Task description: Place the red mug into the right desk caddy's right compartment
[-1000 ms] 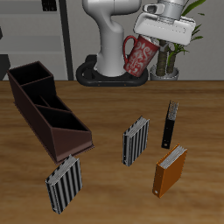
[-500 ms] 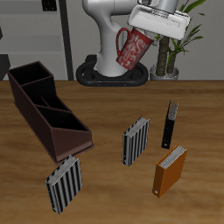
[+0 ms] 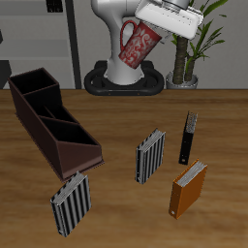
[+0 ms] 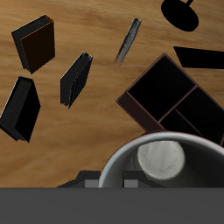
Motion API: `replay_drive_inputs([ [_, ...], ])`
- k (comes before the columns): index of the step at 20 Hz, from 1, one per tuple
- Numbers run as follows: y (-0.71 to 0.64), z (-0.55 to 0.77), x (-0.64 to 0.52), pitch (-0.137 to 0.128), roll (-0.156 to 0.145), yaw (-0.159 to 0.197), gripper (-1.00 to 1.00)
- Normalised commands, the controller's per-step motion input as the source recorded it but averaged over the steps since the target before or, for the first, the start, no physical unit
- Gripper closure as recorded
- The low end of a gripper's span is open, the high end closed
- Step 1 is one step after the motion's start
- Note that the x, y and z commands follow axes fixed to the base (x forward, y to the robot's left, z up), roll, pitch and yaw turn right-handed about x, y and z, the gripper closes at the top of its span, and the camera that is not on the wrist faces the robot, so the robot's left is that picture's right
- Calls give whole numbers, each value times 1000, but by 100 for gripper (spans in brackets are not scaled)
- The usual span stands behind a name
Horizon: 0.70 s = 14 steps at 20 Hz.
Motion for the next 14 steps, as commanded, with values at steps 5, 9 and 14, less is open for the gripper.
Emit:
replay_drive_inputs([
  [5, -400, 252, -162, -27, -90, -78, 100],
  [9, -318, 180, -73, -2, -69, -93, 100],
  [14, -347, 198, -67, 1, -74, -102, 100],
])
